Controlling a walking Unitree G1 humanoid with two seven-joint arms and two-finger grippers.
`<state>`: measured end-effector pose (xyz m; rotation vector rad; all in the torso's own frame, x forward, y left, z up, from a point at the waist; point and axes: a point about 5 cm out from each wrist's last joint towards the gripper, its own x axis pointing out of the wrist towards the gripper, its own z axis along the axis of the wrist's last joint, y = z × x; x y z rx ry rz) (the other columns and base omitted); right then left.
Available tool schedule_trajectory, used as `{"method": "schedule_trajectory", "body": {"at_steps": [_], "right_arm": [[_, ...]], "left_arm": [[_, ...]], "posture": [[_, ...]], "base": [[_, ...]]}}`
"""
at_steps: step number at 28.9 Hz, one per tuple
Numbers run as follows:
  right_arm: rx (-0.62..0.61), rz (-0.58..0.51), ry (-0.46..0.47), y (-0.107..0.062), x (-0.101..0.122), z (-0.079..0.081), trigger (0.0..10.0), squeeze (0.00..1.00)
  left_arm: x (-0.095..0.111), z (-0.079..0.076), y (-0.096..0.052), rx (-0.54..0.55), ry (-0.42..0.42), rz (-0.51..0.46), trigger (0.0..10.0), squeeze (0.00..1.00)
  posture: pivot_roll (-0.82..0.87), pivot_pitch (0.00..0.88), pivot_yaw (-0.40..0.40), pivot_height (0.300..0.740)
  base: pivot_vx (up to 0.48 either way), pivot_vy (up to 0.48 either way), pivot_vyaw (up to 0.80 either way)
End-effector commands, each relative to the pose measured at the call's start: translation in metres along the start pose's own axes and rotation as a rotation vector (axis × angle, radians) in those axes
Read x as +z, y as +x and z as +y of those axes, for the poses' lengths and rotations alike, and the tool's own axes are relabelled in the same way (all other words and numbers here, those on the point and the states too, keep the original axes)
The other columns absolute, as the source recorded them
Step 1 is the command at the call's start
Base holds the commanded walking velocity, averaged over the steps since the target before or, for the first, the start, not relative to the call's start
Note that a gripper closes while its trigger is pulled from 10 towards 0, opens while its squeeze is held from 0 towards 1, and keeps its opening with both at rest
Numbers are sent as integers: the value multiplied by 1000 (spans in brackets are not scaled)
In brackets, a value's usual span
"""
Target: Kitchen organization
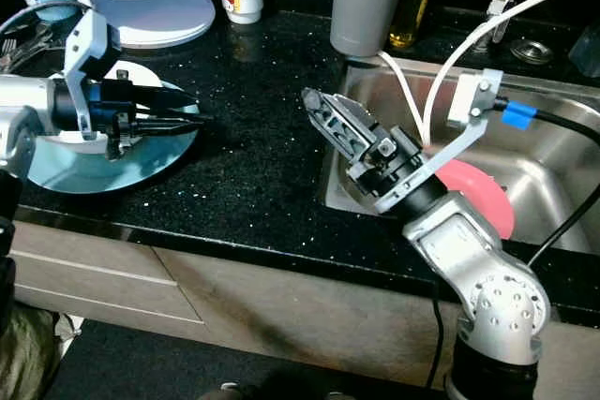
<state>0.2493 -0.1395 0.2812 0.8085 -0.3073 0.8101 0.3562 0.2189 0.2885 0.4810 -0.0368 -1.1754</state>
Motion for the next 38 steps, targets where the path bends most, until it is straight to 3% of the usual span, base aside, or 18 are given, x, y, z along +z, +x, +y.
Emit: {"method": "schedule_trajectory", "body": {"at_steps": [1,22,23,30,34,38], "right_arm": [[-3,-6,-2,2,2,0,10000,0],[4,-16,-1,10,1,-6,10000,0],[4,-20,3,10,0,-7,10000,0],[7,-27,8,13,-1,-8,10000,0],[-21,-35,12,16,-1,-13,10000,0],[-29,-40,10,17,-1,-15,10000,0]], "left_arm": [[9,3,-5,11,47,13,0,0],[43,8,-18,90,119,-120,0,0],[55,10,-26,112,123,-177,0,0],[69,12,-37,143,126,-260,0,0],[82,14,-52,211,117,-377,0,0],[84,15,-55,243,111,-417,0,0]], "posture": [[-20,101,-33,740],[-3,61,-42,740],[3,50,-43,740],[7,40,-41,740],[10,26,-40,740],[9,21,-39,740]], "base": [[0,0,0],[0,0,0],[0,0,0],[0,0,0],[0,0,0],[0,0,0]]}}
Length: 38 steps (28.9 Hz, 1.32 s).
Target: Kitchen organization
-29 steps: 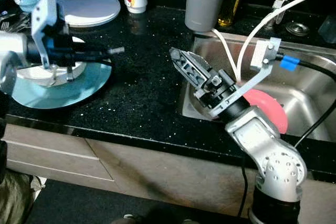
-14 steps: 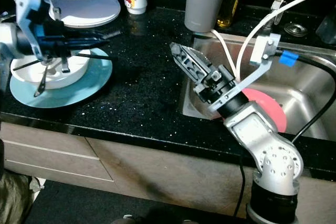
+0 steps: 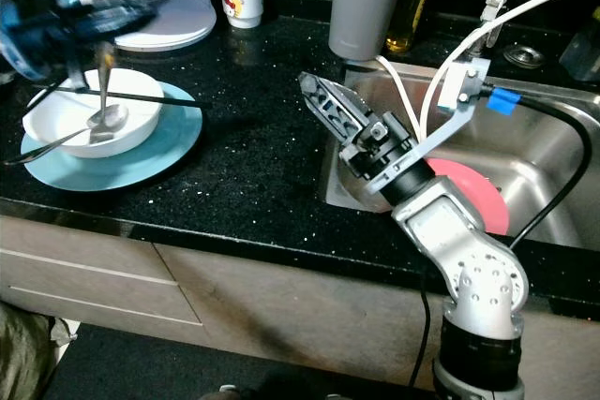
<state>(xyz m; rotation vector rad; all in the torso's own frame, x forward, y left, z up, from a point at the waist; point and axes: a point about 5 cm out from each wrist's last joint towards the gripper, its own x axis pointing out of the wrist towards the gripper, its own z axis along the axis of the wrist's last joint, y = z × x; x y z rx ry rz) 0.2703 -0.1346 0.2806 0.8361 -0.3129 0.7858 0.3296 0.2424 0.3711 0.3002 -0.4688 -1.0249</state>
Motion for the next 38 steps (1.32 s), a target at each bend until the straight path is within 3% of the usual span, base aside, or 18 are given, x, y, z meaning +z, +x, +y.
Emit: {"method": "schedule_trajectory", "body": {"at_steps": [1,6,25,38], "right_arm": [[-12,-21,-6,1,3,-2,10000,0],[-27,-36,-5,4,4,-5,10000,0],[-33,-44,0,6,2,-8,10000,0],[-32,-48,4,8,2,-8,10000,0]], "left_arm": [[14,2,-2,23,25,-52,0,0],[27,3,-4,70,20,-145,0,0],[15,11,-13,231,132,44,0,0],[37,32,-20,454,279,49,0,0]], "posture": [[10,20,-39,740],[15,7,-38,740],[26,0,-44,740],[33,0,-44,740]], "base": [[0,0,0],[0,0,0],[0,0,0],[0,0,0]]}}
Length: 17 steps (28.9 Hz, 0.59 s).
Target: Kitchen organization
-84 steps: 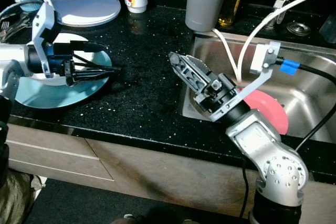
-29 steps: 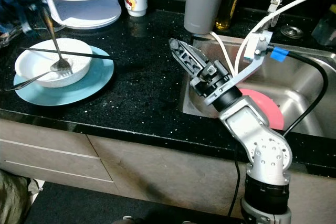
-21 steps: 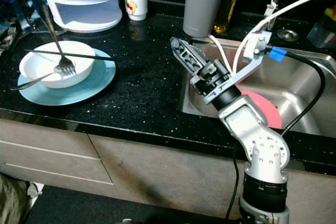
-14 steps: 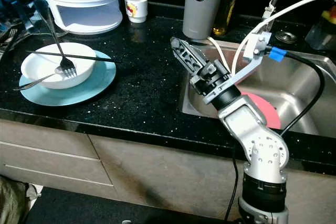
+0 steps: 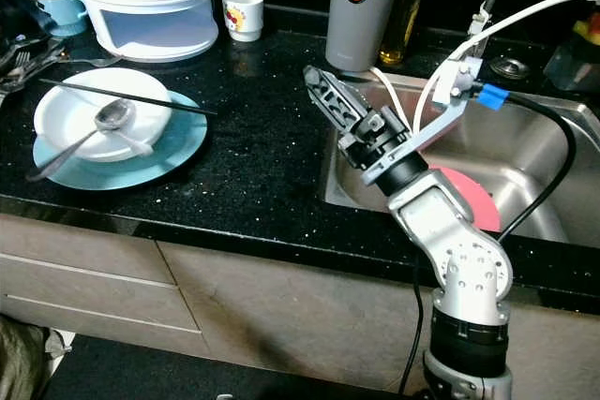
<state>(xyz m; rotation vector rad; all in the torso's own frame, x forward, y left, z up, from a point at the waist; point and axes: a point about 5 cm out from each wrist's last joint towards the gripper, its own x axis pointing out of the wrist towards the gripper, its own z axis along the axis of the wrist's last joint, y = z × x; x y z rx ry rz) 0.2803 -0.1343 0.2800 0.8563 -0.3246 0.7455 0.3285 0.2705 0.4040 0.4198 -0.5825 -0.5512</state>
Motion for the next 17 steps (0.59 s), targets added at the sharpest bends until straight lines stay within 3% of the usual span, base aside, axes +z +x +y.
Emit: {"method": "schedule_trajectory", "body": {"at_steps": [1,8,11,16,17], "right_arm": [[-1,-18,0,1,2,-1,10000,0],[0,-17,0,2,2,-1,10000,0],[-2,-17,0,2,1,-1,10000,0],[-41,-9,-3,0,-2,-7,10000,0],[-55,-8,-6,0,-2,-9,10000,0]], "left_arm": [[8,9,-2,60,46,-5,0,0],[9,11,0,111,46,-35,0,0],[11,10,3,117,6,-85,0,0],[15,-4,12,75,-154,-232,0,0],[16,-9,14,57,-194,-265,784,0]], "posture": [[33,0,-44,740],[33,0,-44,740],[32,0,-43,740],[34,0,-37,740],[34,0,-37,740]], "base": [[0,0,0],[0,0,0],[0,0,0],[0,0,0],[0,0,-550]]}}
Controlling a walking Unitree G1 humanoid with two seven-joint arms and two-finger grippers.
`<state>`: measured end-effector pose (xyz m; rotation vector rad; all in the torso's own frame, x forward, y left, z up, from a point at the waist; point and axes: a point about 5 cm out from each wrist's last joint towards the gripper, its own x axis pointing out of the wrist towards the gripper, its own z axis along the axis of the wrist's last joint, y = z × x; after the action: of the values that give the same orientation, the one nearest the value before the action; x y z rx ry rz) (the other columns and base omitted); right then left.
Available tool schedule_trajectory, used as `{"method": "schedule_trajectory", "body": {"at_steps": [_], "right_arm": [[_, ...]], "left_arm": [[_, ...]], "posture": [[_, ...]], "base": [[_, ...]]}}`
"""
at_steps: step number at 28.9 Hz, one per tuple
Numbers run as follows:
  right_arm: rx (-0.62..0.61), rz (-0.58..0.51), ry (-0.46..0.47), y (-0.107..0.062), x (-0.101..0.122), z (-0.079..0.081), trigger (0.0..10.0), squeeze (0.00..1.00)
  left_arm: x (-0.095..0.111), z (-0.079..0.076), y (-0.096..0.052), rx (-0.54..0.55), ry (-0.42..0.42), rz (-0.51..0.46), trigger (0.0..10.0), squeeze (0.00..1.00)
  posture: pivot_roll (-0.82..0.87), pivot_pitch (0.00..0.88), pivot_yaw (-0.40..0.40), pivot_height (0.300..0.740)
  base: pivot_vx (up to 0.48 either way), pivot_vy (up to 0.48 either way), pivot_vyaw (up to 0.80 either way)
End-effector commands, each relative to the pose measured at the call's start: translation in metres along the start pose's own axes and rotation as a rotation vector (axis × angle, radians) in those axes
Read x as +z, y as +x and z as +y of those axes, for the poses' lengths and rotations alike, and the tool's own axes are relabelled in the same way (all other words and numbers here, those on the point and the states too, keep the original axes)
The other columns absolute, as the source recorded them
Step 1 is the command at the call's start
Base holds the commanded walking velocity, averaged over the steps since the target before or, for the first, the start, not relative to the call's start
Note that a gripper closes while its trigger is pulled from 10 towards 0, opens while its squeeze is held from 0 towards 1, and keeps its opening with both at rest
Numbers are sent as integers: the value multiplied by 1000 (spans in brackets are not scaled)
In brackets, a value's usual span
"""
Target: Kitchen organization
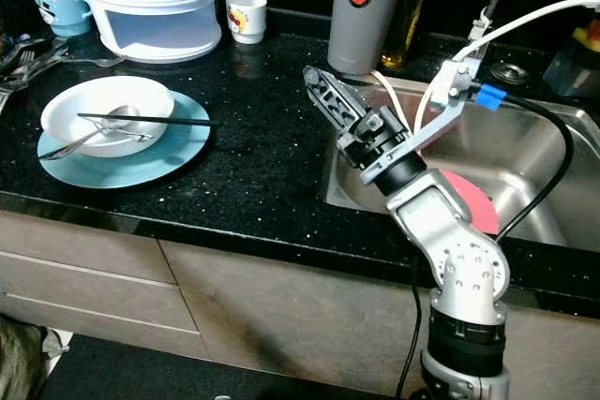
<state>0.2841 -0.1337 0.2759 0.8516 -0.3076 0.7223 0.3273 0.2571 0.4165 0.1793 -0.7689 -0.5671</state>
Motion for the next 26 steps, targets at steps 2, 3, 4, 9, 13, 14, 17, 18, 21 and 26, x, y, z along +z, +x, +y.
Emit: {"method": "schedule_trajectory", "body": {"at_steps": [2,3,4,9,13,14,17,18,21,26], "right_arm": [[-47,-13,1,-1,-1,-7,10000,0],[-55,-12,1,-1,-1,-9,10000,0],[-61,-11,1,-1,-2,-10,10000,0],[-98,-28,-7,-2,-1,-16,10000,0],[-138,-41,-18,-5,1,-22,10000,0],[-138,-41,-18,-5,1,-22,10000,0],[-161,-41,-32,-8,0,-26,10000,0],[-166,-38,-38,-8,-1,-27,10000,0],[-170,-34,-46,-8,-2,-28,10000,0],[-176,-38,-66,-9,-1,-30,10000,0]], "left_arm": [[1,-15,4,-53,-118,-84,2902,0],[0,-20,5,-60,-158,-108,6902,0],[-1,-24,6,-67,-195,-128,10000,0],[-15,-42,7,-100,-238,-114,10000,0],[-23,-46,8,-88,-215,-69,10000,0],[-23,-46,8,-88,-215,-69,10000,0],[-30,-52,11,-78,-171,-17,10000,0],[-35,-55,13,-79,-154,7,10000,0],[-43,-60,14,-76,-129,49,10000,0],[-77,-89,14,-137,-28,198,10000,0]], "posture": [[35,0,-36,740],[36,0,-34,740],[38,0,-33,740],[35,0,-23,740],[38,0,-16,740],[38,0,-16,740],[39,0,-13,740],[38,0,-12,740],[38,0,-11,740],[33,0,-9,740]], "base": [[0,0,-800],[0,0,-800],[0,0,-800],[0,0,-800],[0,0,-800],[0,0,-800],[0,0,-800],[0,0,-800],[0,0,-800],[0,0,-800]]}}
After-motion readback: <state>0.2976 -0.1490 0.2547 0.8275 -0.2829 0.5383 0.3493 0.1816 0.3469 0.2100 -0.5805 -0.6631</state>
